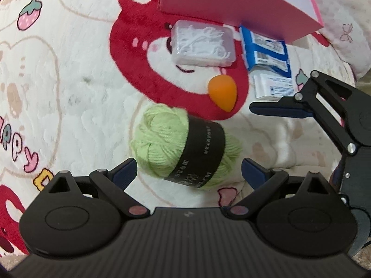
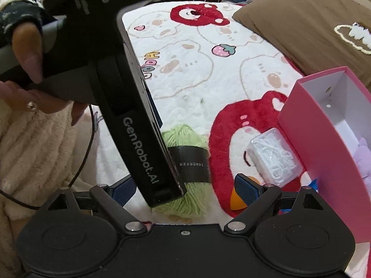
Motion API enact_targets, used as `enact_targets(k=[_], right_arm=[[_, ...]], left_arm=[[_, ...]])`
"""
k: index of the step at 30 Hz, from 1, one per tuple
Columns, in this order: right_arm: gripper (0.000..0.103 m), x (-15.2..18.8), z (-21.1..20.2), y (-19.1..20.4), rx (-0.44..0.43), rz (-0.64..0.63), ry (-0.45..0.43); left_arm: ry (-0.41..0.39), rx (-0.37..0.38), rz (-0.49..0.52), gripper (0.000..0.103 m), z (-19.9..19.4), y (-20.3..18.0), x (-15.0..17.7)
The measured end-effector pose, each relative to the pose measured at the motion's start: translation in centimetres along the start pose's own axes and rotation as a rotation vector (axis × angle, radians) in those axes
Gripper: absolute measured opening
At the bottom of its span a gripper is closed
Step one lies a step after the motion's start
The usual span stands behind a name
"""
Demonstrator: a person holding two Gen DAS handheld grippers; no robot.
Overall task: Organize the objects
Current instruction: 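Move the left tool down to the green yarn ball, then close the left tool around the green yarn ball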
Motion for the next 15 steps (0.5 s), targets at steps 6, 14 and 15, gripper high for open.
enact_targets(k=[6, 14, 15], right_arm=[[0.092, 0.4, 2.2, 0.0, 0.004, 0.073, 0.033], [0.092, 1.5, 5.0, 0.4, 0.061, -0.001, 0.066], [0.091, 1.8, 5.6, 0.3, 0.082, -0.019, 0.078]], left_arm=[[0.024, -0.013, -0.064, 0.098, 1.1, 1.8, 0.2], [0.009, 0.034, -0.170, 0.098, 2.1, 2.6, -0.1], [0.004, 0.035, -0.174, 0.098, 2.2, 2.5, -0.1]])
Point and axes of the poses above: each gripper's, at about its wrist camera, not at the fingertips, and z roughly the way its jaws point, y to its left, x to its underside, the point moved 10 cm from there along z, roughly the way its jaws point, and after that the axes turned 1 degree about z, right-handed, at the moved point
